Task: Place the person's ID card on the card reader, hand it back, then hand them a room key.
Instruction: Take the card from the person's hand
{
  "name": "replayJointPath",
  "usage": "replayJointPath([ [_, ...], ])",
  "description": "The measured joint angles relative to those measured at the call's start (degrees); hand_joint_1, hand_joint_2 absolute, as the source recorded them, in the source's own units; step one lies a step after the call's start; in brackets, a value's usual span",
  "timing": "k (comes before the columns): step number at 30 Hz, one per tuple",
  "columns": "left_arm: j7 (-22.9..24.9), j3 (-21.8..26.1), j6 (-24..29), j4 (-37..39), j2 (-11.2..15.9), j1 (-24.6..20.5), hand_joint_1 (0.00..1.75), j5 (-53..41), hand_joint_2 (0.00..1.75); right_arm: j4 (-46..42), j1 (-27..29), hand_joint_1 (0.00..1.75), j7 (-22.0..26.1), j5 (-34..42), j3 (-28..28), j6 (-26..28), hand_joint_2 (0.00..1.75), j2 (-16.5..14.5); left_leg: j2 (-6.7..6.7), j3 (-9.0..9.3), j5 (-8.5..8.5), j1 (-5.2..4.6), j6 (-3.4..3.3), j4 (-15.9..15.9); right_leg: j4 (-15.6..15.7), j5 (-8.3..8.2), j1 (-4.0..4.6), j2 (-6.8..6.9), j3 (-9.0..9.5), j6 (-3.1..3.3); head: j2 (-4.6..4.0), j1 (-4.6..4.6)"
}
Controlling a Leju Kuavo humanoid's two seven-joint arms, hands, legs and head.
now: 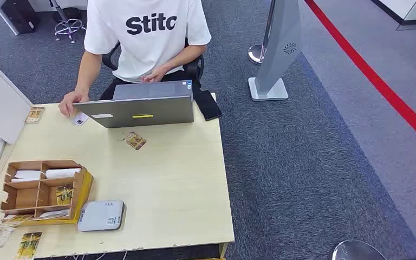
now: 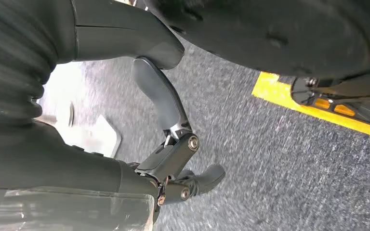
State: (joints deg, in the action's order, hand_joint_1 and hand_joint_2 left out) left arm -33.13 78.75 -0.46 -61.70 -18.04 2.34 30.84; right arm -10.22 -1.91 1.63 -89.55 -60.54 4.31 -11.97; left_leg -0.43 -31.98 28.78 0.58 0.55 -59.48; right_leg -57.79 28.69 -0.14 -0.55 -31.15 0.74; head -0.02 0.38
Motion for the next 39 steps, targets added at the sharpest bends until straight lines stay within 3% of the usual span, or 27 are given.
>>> replayJointPath([
  [4, 0.68, -5.11, 11.2, -11.9, 2.58, 0.92, 0.0, 3.93, 1.75, 0.05, 0.13, 0.0, 0.42, -0.22, 0.4, -0.71, 1.75, 0.39, -0.83, -0.17, -0.31, -0.33, -0.35, 0.15, -0.02, 0.24, -0.32, 0.81, -0.14, -0.24, 0.0, -0.31],
  [5, 0.13, -5.52, 9.63, -13.59, 3.18, 0.6, 0.0, 1.67, 1.75, 0.06, -0.03, 0.0, 0.51, -0.23, 0.54, -0.74, 1.75, 0.47, -1.02, -0.2, -0.35, -0.38, -0.34, 0.22, -0.03, 0.27, -0.37, 1.01, -0.12, -0.24, 0.0, -0.31],
  [9, -2.3, -5.6, -5.11, -16.12, 4.03, -0.27, 0.0, -3.78, 1.75, 0.11, -0.31, 0.0, 0.85, -0.26, 0.83, -0.91, 1.75, 0.56, -0.63, -0.17, -0.37, -0.37, -0.26, 0.25, -0.04, 0.05, -0.32, 0.75, -0.09, -0.04, 0.0, -0.22],
  [12, -3.38, -5.41, -8.21, -16.66, 5.02, -0.81, 0.0, -4.05, 1.75, 0.17, -0.06, 0.0, 1.13, -0.29, 1.16, -1.01, 1.75, 0.6, -0.41, -0.13, -0.39, -0.4, -0.28, 0.25, -0.05, -0.03, -0.33, 0.55, -0.1, -0.02, 0.0, -0.24],
  [19, -4.23, -5.33, -10.58, -21.34, 3.86, -0.91, 0.0, -7.37, 1.75, 0.21, 0.0, 0.0, 1.42, -0.29, 2.16, -1.06, 1.75, 0.61, -0.36, -0.14, -0.39, -0.41, -0.28, 0.23, -0.04, -0.05, -0.34, 0.52, -0.12, -0.01, 0.0, -0.22],
  [23, -6.38, -5.33, -11.84, -22.21, 4.59, -1.02, 0.0, -10.02, 1.75, 0.26, 0.0, 0.0, 1.59, -0.29, 2.37, -1.11, 1.75, 0.61, -0.36, -0.13, -0.39, -0.41, -0.28, 0.23, -0.04, -0.06, -0.37, 0.52, -0.12, -0.01, 0.0, -0.23],
  [39, -6.69, -5.33, -12.02, -22.62, 5.26, -1.18, 0.0, -10.56, 1.75, 0.4, 0.0, 0.0, 1.59, -0.29, 2.73, -1.1, 1.75, 0.62, -0.36, -0.13, -0.39, -0.41, -0.28, 0.23, -0.04, -0.06, -0.37, 0.51, -0.12, -0.01, 0.0, -0.23],
])
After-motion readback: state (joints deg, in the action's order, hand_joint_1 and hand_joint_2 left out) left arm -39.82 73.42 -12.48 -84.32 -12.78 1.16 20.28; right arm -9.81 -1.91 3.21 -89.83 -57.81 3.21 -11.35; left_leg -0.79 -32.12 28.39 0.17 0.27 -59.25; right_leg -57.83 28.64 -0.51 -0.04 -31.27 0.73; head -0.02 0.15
